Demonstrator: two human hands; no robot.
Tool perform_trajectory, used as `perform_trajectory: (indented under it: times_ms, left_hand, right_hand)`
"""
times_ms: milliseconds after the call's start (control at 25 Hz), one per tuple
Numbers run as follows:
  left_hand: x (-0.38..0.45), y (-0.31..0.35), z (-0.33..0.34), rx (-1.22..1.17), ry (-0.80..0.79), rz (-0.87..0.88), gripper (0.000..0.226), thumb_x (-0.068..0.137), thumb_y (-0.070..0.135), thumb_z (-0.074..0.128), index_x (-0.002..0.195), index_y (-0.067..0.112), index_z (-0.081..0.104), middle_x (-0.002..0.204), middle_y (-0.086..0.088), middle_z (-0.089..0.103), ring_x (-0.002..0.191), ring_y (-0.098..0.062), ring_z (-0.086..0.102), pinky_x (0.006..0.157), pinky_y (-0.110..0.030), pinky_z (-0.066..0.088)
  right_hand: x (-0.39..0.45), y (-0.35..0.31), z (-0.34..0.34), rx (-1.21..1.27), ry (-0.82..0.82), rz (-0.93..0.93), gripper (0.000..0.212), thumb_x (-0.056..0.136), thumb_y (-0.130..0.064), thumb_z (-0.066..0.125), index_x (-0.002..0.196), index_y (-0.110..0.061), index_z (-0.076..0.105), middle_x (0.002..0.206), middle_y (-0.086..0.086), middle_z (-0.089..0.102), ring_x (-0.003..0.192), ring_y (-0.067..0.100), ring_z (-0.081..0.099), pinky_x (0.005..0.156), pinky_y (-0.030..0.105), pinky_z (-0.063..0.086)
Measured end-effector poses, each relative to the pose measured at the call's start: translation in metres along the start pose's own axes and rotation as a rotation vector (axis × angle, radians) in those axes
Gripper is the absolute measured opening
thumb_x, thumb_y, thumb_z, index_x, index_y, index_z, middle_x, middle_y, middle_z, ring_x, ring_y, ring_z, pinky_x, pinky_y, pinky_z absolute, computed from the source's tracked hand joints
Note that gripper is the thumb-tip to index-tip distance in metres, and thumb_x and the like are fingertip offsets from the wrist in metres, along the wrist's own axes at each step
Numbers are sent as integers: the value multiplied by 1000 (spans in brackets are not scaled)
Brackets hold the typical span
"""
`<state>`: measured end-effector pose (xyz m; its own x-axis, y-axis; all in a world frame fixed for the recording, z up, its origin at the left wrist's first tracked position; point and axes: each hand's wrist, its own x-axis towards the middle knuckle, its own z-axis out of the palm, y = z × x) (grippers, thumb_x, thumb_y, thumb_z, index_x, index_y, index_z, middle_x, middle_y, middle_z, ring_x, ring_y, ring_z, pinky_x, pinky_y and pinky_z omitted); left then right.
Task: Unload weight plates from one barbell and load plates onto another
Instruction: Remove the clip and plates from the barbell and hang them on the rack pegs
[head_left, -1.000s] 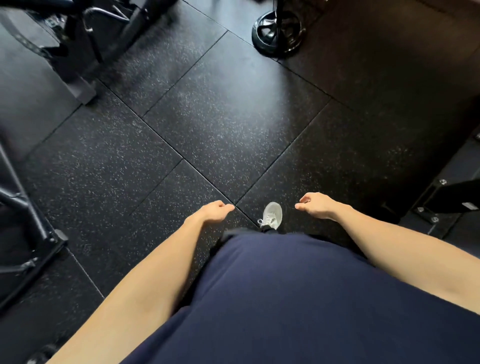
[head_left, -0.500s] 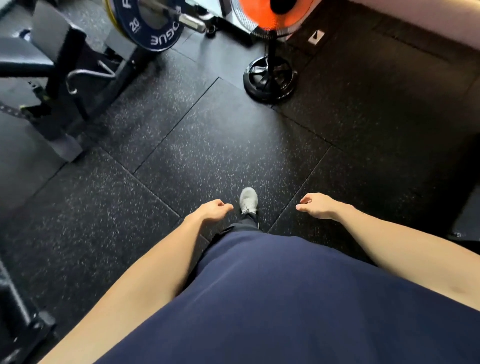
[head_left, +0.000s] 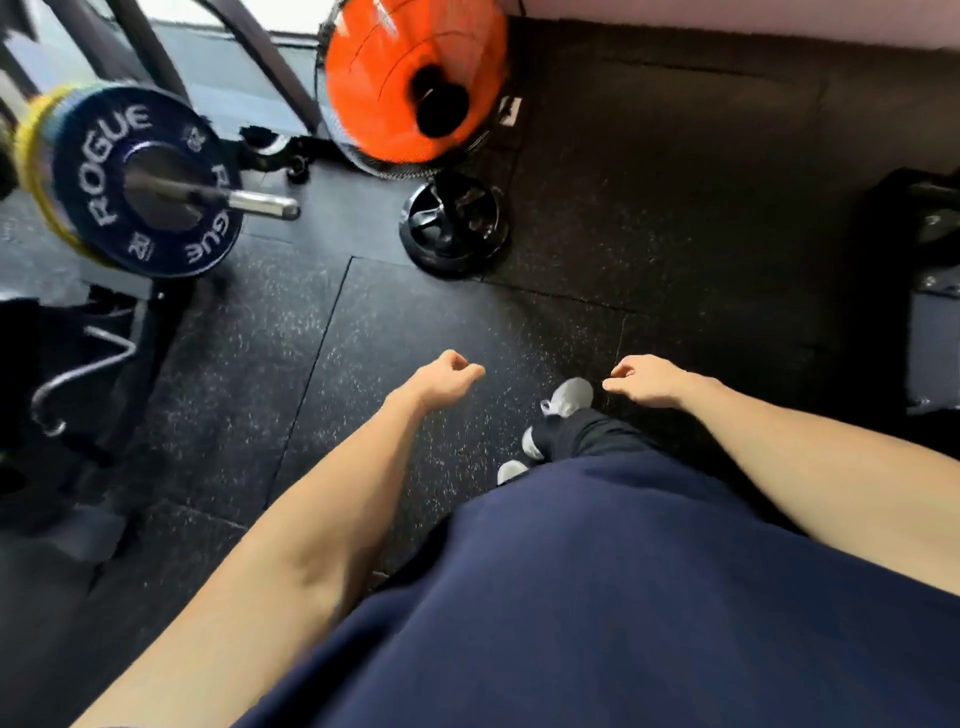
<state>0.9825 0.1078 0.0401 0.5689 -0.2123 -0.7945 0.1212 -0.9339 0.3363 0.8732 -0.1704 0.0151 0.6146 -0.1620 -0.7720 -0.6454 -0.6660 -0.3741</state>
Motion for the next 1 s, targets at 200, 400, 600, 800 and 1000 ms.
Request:
perform_trajectory:
  times_ms: [200, 400, 600, 800, 1000]
  left_hand:
    - [81, 80, -63, 158, -37, 68, 55, 92, 55, 45, 135, 20, 45, 137, -8, 53, 109, -24, 51, 88, -36, 39]
    - [145, 172, -92, 305, -90, 136, 52, 90, 54, 49, 130, 21, 52, 130, -8, 59, 111, -26, 56, 92, -35, 43]
    - [195, 267, -98, 621, -233, 261, 47, 90, 55, 51, 125, 25, 56, 127, -6, 60, 114, -24, 55, 92, -31, 42]
    - [235, 361, -86, 981, -409, 423, 49, 93, 55, 46, 133, 27, 49, 136, -4, 54, 120, -27, 52, 90, -33, 40]
    - [262, 447, -65, 1266, -556, 617, 52, 93, 55, 46, 136, 26, 48, 136, -3, 55, 118, -24, 54, 100, -36, 44]
  right_hand:
    - [56, -3, -53, 182, 35, 115, 45, 89, -41, 60, 126, -14, 58, 129, 9, 59, 116, 25, 56, 98, 34, 43]
    - [89, 9, -115, 371, 104, 244, 47, 90, -42, 59, 129, -15, 56, 127, 7, 61, 115, 25, 57, 94, 32, 43]
    - [89, 33, -143, 648, 224, 413, 44, 92, -43, 56, 128, -18, 55, 129, 5, 58, 119, 24, 53, 100, 37, 42]
    - [84, 42, -131, 934, 316, 560, 44, 95, -41, 53, 129, -13, 53, 134, 7, 54, 120, 25, 51, 98, 35, 41]
    - [79, 26, -122, 1216, 494, 775, 46, 93, -41, 55, 128, -12, 55, 131, 7, 57, 115, 25, 56, 94, 32, 44]
